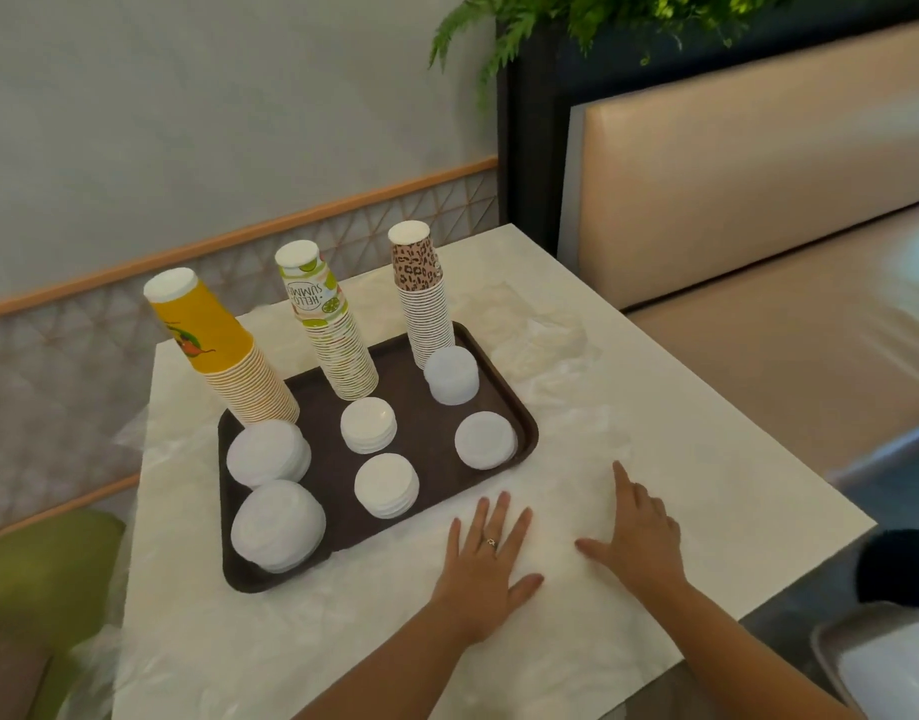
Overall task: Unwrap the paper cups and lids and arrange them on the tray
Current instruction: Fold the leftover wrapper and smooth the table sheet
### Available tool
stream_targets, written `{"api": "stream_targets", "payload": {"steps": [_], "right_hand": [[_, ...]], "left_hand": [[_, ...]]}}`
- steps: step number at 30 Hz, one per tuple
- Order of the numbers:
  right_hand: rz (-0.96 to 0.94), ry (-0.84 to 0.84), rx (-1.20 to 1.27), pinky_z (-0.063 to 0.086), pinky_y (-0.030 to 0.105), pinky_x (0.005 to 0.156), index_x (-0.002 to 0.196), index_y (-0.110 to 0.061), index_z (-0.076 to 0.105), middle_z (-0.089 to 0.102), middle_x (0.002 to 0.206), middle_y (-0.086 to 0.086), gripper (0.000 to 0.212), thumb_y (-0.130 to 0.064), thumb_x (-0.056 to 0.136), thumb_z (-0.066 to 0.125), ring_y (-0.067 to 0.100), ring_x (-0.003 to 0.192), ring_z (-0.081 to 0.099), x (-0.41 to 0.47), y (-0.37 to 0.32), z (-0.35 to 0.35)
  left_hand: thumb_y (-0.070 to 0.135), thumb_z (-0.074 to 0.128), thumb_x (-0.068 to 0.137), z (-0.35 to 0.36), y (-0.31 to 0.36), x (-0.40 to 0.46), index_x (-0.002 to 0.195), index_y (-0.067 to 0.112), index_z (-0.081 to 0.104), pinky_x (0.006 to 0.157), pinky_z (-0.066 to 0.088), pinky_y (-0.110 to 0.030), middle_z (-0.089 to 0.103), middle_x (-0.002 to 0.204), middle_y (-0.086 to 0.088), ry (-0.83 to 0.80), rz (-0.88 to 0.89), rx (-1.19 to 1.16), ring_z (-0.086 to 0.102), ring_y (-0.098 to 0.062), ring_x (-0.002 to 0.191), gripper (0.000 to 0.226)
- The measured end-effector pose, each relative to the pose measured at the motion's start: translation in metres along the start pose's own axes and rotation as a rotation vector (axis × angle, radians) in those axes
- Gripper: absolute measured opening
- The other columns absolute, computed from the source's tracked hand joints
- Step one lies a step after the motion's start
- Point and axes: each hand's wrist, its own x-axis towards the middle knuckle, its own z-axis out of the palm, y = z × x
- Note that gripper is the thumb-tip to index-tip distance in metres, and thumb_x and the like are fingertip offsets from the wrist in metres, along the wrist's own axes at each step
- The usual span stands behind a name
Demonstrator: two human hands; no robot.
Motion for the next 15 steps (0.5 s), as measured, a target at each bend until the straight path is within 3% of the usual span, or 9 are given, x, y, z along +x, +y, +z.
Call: {"api": "stream_targets", "payload": {"steps": [4, 8, 10, 13, 15], "right_hand": [[-0.080, 0.118, 0.006, 0.031, 0.033, 0.101, 0.141, -0.020, 0.036, 0.043, 0.135, 0.002, 0.066, -0.037, 0.084, 0.066, 0.022, 0.120, 0.042, 0.000, -0.002, 0.002], [-0.199, 0.223, 0.039, 0.041, 0.040, 0.085, 0.105, -0.013, 0.067, 0.058, 0.117, 0.007, 0.038, -0.008, 0.068, 0.078, 0.032, 0.103, 0.053, -0.001, 0.001, 0.007], [-0.251, 0.201, 0.007, 0.037, 0.038, 0.087, 0.106, -0.015, 0.065, 0.060, 0.118, 0.003, 0.039, -0.006, 0.069, 0.074, 0.030, 0.105, 0.054, -0.005, -0.002, 0.006], [-0.161, 0.106, 0.051, 0.027, 0.029, 0.096, 0.129, -0.022, 0.042, 0.055, 0.125, -0.004, 0.049, -0.023, 0.085, 0.064, 0.018, 0.116, 0.050, -0.005, -0.004, 0.008], [-0.102, 0.071, 0.029, 0.026, 0.028, 0.100, 0.134, -0.024, 0.040, 0.056, 0.124, -0.005, 0.050, -0.025, 0.088, 0.060, 0.016, 0.116, 0.051, -0.003, -0.007, 0.004]], "left_hand": [[0.063, 0.012, 0.095, 0.003, -0.001, 0.001, 0.151, 0.025, 0.015, 0.105, 0.034, -0.049, 0.004, 0.158, -0.005, 0.026, 0.002, 0.040, -0.007, -0.024, 0.147, 0.068], [0.063, 0.011, 0.095, 0.001, -0.001, 0.002, 0.151, 0.024, 0.015, 0.102, 0.039, -0.049, 0.017, 0.158, -0.006, -0.027, -0.019, 0.020, -0.007, -0.024, 0.147, 0.069], [0.063, 0.010, 0.094, 0.001, -0.002, 0.002, 0.151, 0.022, 0.013, 0.099, 0.041, -0.049, 0.020, 0.157, -0.004, -0.039, -0.022, 0.009, -0.007, -0.023, 0.147, 0.070], [0.065, 0.008, 0.094, -0.001, -0.002, 0.001, 0.152, 0.018, 0.005, 0.098, 0.042, -0.048, 0.017, 0.158, -0.002, -0.091, -0.037, -0.070, -0.002, -0.021, 0.147, 0.075], [0.074, -0.002, 0.085, -0.013, 0.000, -0.002, 0.149, 0.024, -0.017, 0.109, 0.027, -0.045, 0.013, 0.159, -0.002, -0.124, 0.003, -0.107, -0.003, -0.019, 0.146, 0.082]]}}
